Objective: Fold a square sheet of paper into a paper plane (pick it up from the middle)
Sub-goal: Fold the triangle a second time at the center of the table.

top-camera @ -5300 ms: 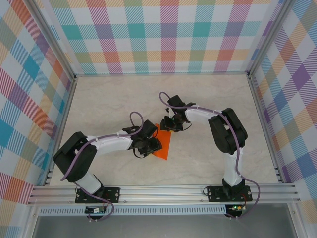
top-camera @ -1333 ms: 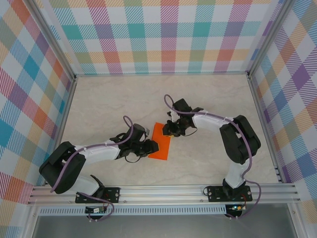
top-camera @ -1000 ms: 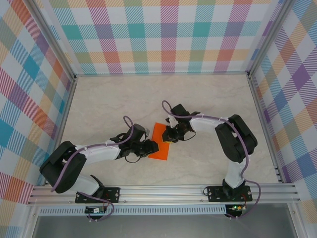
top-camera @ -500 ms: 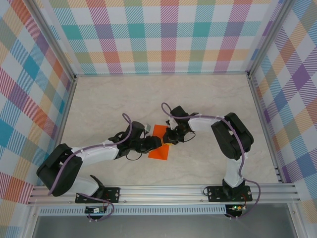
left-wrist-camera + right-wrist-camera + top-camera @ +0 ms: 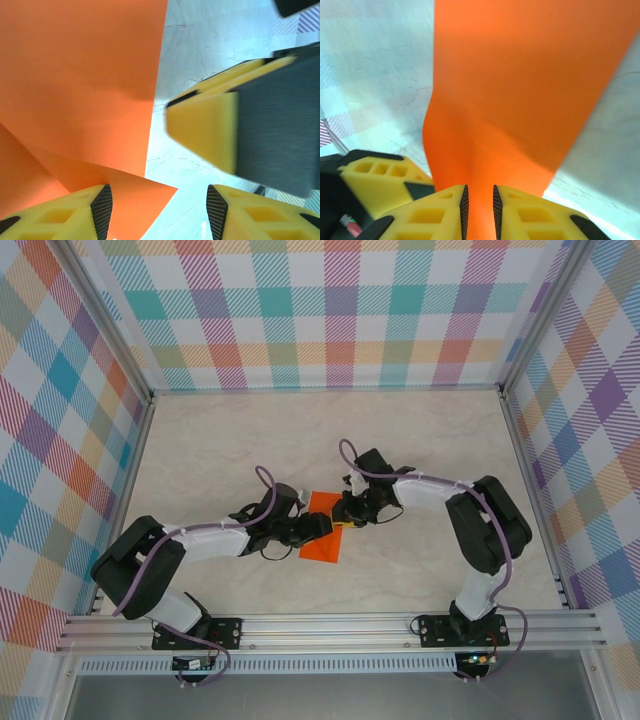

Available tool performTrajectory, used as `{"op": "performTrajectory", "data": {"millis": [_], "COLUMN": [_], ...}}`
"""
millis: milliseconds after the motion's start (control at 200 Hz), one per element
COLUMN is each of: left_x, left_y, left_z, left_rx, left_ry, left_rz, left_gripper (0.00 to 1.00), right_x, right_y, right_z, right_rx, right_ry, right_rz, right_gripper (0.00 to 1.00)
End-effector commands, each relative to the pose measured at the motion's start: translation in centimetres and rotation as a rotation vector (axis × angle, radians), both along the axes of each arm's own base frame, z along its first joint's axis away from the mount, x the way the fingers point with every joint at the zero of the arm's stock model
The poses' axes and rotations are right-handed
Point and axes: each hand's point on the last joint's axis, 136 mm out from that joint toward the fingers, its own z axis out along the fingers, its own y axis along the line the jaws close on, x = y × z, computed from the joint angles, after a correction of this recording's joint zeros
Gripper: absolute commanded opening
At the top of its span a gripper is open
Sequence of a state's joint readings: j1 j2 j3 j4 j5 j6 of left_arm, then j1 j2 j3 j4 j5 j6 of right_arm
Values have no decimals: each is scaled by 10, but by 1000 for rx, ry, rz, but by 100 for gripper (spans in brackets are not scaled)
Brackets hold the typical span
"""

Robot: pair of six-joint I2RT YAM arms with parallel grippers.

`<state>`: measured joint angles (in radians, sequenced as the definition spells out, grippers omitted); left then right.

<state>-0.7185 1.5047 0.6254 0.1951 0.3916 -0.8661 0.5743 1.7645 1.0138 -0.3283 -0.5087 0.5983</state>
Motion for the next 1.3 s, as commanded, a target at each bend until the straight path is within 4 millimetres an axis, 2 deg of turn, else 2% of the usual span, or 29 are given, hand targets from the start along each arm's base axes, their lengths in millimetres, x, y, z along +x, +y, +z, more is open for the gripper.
{"op": "performTrajectory", "data": {"millis": [0, 230, 485, 635, 915, 1160, 1295], "left_x": [6, 8, 8, 8, 8, 9, 10], "left_y": [-9, 2, 4, 4, 4, 2, -1], "left_z": [9, 0, -3, -3, -3, -1, 4], "left_rx": [-22, 46, 56, 59, 59, 53, 37], "left_ry": [-45, -37, -34, -35, -34, -38, -45], "left_rz": [-22, 16, 24, 22, 20, 17, 9], "left_gripper": [52, 41, 30, 24, 21, 20, 21], "right_x": [-2, -19, -33, -33, -27, -22, -17], "right_y": [-9, 5, 18, 20, 23, 23, 18], "right_z": [9, 23, 22, 15, 11, 5, -1], "right_rx": [22, 195, 213, 190, 185, 159, 114], "right_ry": [-9, 4, 10, 13, 11, 4, -22], "right_rz": [-32, 50, 121, 126, 131, 123, 111], "right_gripper": [27, 38, 39, 34, 26, 11, 6]}}
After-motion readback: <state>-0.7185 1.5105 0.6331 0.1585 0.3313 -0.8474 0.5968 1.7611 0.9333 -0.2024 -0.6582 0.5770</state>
